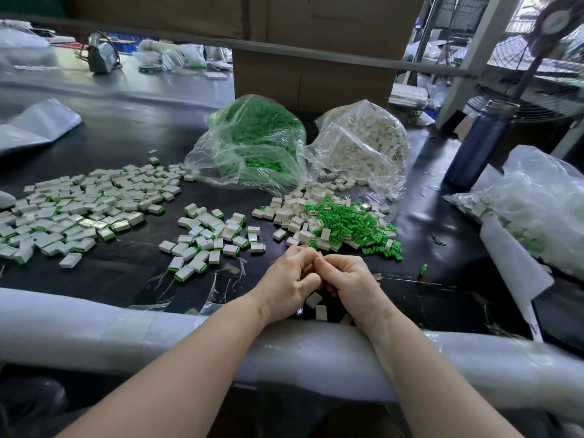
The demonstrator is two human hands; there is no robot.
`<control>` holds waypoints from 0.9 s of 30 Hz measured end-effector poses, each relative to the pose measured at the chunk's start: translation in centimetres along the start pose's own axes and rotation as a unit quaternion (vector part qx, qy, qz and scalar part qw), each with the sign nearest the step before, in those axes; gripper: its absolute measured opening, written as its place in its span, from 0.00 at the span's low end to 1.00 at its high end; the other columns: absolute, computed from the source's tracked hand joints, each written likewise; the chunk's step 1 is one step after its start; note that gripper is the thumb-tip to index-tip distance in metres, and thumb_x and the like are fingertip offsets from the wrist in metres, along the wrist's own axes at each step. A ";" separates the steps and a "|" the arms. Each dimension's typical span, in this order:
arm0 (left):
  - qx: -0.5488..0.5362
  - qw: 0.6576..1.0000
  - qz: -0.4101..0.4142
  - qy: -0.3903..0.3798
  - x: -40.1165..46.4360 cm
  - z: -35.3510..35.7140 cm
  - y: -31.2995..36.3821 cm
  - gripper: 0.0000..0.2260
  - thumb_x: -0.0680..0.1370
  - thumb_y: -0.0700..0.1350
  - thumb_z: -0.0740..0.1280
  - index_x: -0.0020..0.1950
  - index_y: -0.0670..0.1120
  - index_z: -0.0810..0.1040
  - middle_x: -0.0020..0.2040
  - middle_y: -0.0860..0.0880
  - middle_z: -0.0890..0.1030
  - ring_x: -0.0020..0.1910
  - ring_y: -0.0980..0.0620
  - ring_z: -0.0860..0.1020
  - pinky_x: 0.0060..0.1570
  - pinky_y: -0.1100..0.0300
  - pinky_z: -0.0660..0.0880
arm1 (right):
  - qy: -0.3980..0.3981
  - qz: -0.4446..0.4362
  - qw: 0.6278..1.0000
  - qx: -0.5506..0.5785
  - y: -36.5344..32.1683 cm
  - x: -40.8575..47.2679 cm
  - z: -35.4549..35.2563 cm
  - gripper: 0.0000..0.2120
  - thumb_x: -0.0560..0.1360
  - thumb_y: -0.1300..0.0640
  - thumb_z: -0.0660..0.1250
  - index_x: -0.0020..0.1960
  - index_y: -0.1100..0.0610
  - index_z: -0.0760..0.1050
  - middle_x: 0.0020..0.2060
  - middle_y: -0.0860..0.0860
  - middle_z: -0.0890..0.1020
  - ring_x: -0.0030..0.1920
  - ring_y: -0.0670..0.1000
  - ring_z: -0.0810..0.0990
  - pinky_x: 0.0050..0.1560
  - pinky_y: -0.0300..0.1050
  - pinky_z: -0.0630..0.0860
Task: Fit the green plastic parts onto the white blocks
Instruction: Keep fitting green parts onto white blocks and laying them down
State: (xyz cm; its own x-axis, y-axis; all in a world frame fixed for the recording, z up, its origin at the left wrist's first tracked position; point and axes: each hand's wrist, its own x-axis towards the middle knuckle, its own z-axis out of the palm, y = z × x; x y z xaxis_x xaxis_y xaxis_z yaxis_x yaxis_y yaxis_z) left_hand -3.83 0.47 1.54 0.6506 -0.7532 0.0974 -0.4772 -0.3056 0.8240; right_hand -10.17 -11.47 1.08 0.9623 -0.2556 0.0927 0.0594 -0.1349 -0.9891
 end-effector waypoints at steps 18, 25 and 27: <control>-0.048 0.996 -0.001 0.079 0.3 0.0 -0.7 0.06 0.78 0.40 0.63 0.53 0.42 0.77 0.48 0.51 0.70 0.50 0.48 0.75 0.56 0.60 0.72 | 0.089 0.012 0.996 0.004 0.7 0.4 0.1 0.12 0.78 0.57 0.62 0.47 0.66 0.78 0.31 0.52 0.81 0.31 0.46 0.80 0.29 0.36 0.75; -0.006 0.995 -0.005 0.098 0.4 0.1 -0.9 0.07 0.78 0.41 0.64 0.55 0.44 0.77 0.48 0.50 0.72 0.48 0.47 0.76 0.50 0.62 0.71 | 0.100 -0.017 0.995 -0.012 0.4 0.1 -0.2 0.05 0.74 0.66 0.67 0.44 0.57 0.78 0.39 0.55 0.82 0.36 0.46 0.81 0.30 0.37 0.76; 0.003 0.995 -0.004 0.095 0.4 0.2 -0.9 0.08 0.78 0.41 0.64 0.56 0.44 0.77 0.50 0.49 0.73 0.48 0.47 0.75 0.50 0.62 0.71 | 0.101 -0.020 0.995 -0.017 0.3 0.0 -0.2 0.06 0.73 0.67 0.68 0.41 0.57 0.78 0.36 0.53 0.81 0.34 0.43 0.79 0.29 0.36 0.76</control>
State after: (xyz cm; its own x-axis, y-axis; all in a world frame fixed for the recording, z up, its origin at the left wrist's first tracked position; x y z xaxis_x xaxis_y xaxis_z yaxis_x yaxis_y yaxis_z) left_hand -3.19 0.34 0.73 0.7541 -0.6271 0.1952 -0.4743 -0.3144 0.8223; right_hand -10.15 -11.67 0.85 0.8865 -0.4357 0.1559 0.0837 -0.1805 -0.9800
